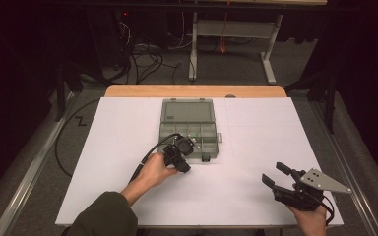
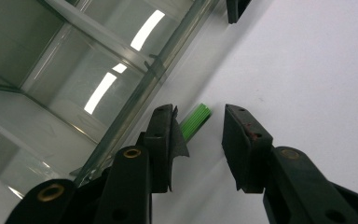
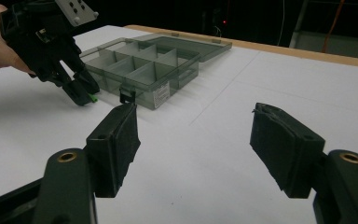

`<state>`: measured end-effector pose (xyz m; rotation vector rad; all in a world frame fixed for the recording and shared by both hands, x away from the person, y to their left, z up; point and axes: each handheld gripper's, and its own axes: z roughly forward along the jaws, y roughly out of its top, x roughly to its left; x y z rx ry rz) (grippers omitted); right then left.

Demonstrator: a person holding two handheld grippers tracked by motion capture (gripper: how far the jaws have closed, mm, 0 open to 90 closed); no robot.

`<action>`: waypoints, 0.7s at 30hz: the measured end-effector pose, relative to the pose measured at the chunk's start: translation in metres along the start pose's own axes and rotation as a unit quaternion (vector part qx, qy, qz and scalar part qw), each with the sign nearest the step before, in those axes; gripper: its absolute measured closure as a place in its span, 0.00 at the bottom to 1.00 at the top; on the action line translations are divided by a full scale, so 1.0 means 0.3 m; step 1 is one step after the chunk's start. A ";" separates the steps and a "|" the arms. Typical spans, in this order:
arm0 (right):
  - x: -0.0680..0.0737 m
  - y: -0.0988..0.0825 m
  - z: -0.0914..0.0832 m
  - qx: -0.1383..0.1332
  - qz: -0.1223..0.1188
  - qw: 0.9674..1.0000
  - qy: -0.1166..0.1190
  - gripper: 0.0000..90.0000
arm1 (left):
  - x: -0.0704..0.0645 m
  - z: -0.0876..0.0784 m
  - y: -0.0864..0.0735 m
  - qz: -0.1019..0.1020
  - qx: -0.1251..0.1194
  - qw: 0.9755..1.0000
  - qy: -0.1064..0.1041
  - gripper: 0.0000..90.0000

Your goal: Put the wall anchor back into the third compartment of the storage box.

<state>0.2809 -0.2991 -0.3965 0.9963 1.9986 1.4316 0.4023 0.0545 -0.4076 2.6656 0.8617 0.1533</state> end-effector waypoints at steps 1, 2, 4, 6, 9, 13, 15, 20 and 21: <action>0.000 0.000 0.000 0.000 0.000 1.000 0.000 0.38 | 0.000 0.000 0.000 0.001 0.000 1.000 0.000 0.72; 0.000 0.000 0.000 0.000 0.000 1.000 0.000 0.38 | 0.000 0.000 0.000 0.002 0.001 1.000 0.000 0.73; 0.000 0.000 0.001 0.000 0.000 1.000 0.000 0.38 | 0.001 -0.001 0.000 0.003 0.000 1.000 0.001 0.74; 0.000 0.000 0.001 0.001 0.000 1.000 0.000 0.38 | 0.001 -0.004 0.000 0.003 -0.003 1.000 0.003 0.76; 0.000 0.000 0.001 0.001 -0.001 1.000 0.000 0.38 | 0.002 -0.003 0.000 0.004 -0.002 1.000 0.001 0.79; 0.001 -0.001 0.002 0.001 0.000 1.000 0.000 0.38 | 0.000 0.001 0.000 0.012 0.000 1.000 0.001 0.85; 0.000 -0.001 0.002 0.002 -0.001 1.000 0.001 0.38 | -0.002 0.001 0.000 0.015 0.001 1.000 0.001 0.87; 0.001 -0.001 0.003 0.002 -0.001 1.000 0.001 0.38 | -0.001 0.001 0.001 0.019 0.002 1.000 -0.003 0.91; 0.001 -0.001 0.003 0.002 -0.001 1.000 0.001 0.38 | 0.000 0.001 0.001 0.019 0.002 1.000 -0.004 0.92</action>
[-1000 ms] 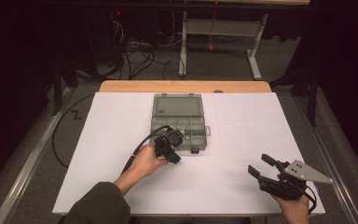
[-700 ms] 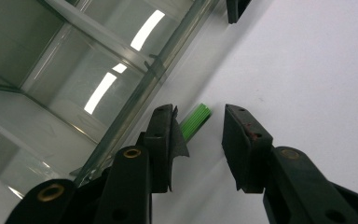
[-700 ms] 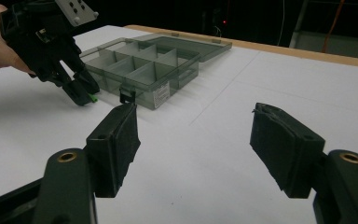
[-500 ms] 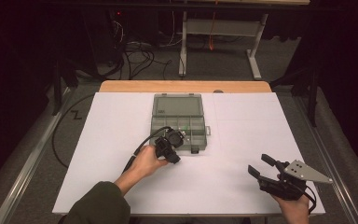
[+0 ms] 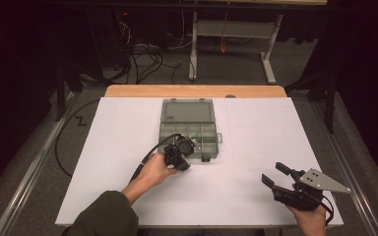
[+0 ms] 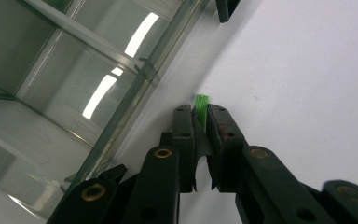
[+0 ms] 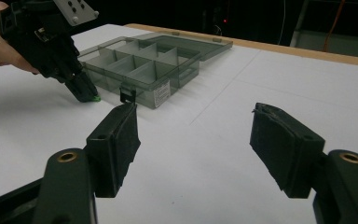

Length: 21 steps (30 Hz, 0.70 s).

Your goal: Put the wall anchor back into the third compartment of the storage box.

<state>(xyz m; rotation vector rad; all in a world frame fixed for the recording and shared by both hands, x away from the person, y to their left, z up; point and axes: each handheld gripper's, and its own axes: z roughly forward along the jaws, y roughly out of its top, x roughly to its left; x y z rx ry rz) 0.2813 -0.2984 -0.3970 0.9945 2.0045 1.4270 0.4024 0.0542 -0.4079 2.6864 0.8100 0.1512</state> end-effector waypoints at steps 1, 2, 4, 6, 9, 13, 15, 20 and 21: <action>0.000 0.000 0.000 0.000 0.000 1.000 0.000 0.38 | 0.000 0.000 0.000 0.000 0.000 1.000 0.000 0.92; 0.000 0.000 0.000 0.000 0.000 1.000 0.000 0.38 | 0.000 0.000 0.000 0.001 0.000 1.000 0.000 0.92; 0.000 0.000 0.001 0.000 0.000 1.000 0.000 0.38 | 0.001 0.000 0.000 0.002 0.000 1.000 -0.001 0.92; 0.000 0.000 0.001 0.001 0.000 1.000 0.000 0.38 | 0.001 0.000 0.000 0.001 0.000 1.000 -0.002 0.92; 0.000 0.000 0.001 0.000 0.000 1.000 0.000 0.38 | 0.003 0.000 0.000 0.001 -0.001 1.000 -0.003 0.92; -0.001 0.000 0.001 0.000 0.000 1.000 0.000 0.38 | 0.006 -0.001 0.001 0.000 -0.001 1.000 -0.007 0.91; -0.001 0.000 0.000 0.000 -0.001 1.000 0.000 0.38 | 0.005 -0.001 0.003 0.000 -0.001 1.000 -0.005 0.90; 0.000 0.000 -0.001 -0.001 0.000 1.000 0.001 0.38 | 0.003 0.002 0.009 0.002 0.000 1.000 -0.002 0.90; -0.001 0.000 -0.001 0.000 0.000 1.000 0.001 0.38 | 0.002 0.003 0.009 0.003 -0.002 1.000 -0.001 0.91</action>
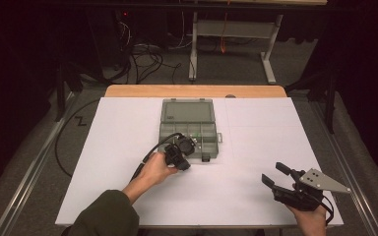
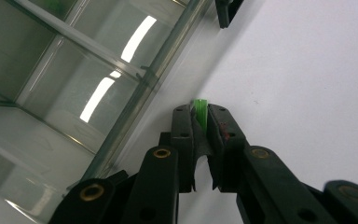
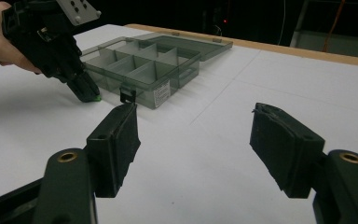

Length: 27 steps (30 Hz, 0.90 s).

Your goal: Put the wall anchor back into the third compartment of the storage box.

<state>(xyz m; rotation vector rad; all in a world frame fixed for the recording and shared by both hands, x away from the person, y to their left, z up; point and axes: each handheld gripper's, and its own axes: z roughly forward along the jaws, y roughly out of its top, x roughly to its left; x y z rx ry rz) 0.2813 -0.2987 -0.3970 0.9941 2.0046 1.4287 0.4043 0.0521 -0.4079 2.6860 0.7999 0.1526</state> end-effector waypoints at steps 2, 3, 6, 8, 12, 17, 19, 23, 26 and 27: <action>0.000 0.000 0.000 0.000 0.000 1.000 0.000 0.38 | -0.005 0.000 0.000 0.003 0.001 1.000 0.004 0.92; 0.000 0.000 0.001 0.000 0.000 1.000 0.000 0.38 | -0.007 0.000 0.001 0.004 0.002 1.000 0.005 0.92; 0.001 0.000 0.000 0.000 -0.001 1.000 0.000 0.38 | -0.005 0.000 0.001 0.004 0.001 1.000 0.004 0.93; 0.001 0.000 -0.001 -0.001 0.000 1.000 0.000 0.38 | -0.005 -0.001 0.001 0.004 0.001 1.000 0.003 0.93; 0.000 0.000 -0.001 -0.001 0.000 1.000 -0.001 0.38 | -0.004 -0.011 0.002 0.004 -0.001 1.000 -0.003 0.93; 0.002 0.000 -0.002 -0.002 -0.001 1.000 -0.001 0.38 | -0.001 -0.032 0.003 0.003 -0.012 1.000 -0.008 0.93; 0.002 0.001 -0.002 -0.002 -0.001 1.000 -0.001 0.38 | 0.000 -0.041 0.006 0.005 -0.013 1.000 -0.008 0.93; 0.006 0.003 0.000 -0.003 -0.003 1.000 -0.001 0.38 | 0.003 -0.059 0.012 0.006 -0.021 1.000 -0.013 0.93; 0.006 0.002 0.001 -0.002 -0.003 1.000 -0.001 0.38 | 0.008 -0.072 0.015 0.000 -0.027 0.999 -0.019 0.93; 0.004 0.002 0.000 -0.003 -0.001 1.000 0.000 0.38 | 0.010 -0.075 0.016 0.000 -0.027 0.999 -0.019 0.93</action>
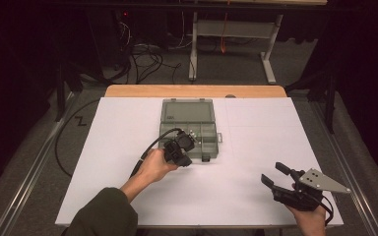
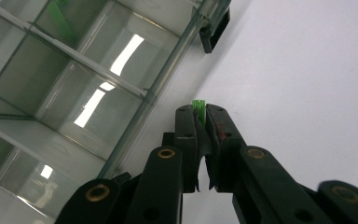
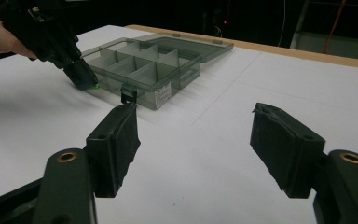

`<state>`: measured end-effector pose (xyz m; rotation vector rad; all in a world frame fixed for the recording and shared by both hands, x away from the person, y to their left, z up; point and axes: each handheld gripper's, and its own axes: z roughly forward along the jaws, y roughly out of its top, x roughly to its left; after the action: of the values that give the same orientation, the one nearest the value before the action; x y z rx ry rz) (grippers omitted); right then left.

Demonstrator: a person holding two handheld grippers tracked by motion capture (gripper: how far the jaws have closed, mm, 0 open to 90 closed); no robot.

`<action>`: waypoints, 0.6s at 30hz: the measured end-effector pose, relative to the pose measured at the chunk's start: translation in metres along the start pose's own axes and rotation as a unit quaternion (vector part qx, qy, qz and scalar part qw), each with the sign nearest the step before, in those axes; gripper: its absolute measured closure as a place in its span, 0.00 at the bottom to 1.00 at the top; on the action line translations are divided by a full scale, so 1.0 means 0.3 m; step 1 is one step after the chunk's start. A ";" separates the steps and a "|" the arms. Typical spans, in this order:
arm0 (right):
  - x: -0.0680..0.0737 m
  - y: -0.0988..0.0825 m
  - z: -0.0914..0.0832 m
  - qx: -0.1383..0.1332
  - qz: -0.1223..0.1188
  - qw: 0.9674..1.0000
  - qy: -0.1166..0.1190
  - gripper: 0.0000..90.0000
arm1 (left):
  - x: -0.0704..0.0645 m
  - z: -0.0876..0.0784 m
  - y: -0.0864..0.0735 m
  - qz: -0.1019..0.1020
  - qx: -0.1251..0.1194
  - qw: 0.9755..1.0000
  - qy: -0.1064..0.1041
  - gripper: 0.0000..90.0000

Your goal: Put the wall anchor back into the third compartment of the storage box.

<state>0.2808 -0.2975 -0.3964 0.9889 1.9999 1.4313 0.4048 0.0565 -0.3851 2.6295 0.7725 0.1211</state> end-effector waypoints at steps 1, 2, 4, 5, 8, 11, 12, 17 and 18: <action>-0.001 0.000 -0.001 -0.001 0.000 1.000 0.000 0.38 | 0.002 -0.004 0.001 0.000 0.000 1.000 0.001 0.93; -0.002 0.000 -0.002 -0.001 0.000 1.000 -0.001 0.38 | 0.004 -0.007 0.001 -0.002 -0.003 1.000 0.000 0.93; -0.003 0.000 -0.003 -0.003 0.001 1.000 -0.001 0.38 | 0.008 -0.017 0.002 -0.004 -0.005 1.000 -0.001 0.93; -0.003 0.000 -0.003 -0.003 0.001 1.000 -0.001 0.38 | 0.010 -0.022 0.003 -0.004 -0.006 1.000 -0.002 0.93; -0.003 0.000 -0.002 -0.002 0.000 1.000 -0.001 0.38 | 0.016 -0.035 0.009 -0.005 -0.009 1.000 -0.003 0.93; -0.004 0.000 -0.001 -0.003 0.001 1.000 -0.001 0.38 | 0.020 -0.047 0.018 -0.005 -0.009 1.000 -0.003 0.93; -0.005 -0.001 0.000 -0.001 0.002 1.000 -0.001 0.38 | 0.024 -0.051 0.021 -0.006 -0.011 1.000 -0.004 0.93; -0.007 -0.001 -0.002 -0.002 0.002 1.000 -0.001 0.38 | 0.046 -0.065 0.035 -0.015 -0.017 1.000 -0.005 0.93; -0.006 -0.001 -0.003 -0.002 0.002 1.000 -0.001 0.38 | 0.049 -0.066 0.037 -0.018 -0.018 1.000 -0.007 0.93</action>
<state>0.2811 -0.2996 -0.3964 0.9937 1.9931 1.4356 0.4188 0.0628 -0.3629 2.5784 0.8062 0.1058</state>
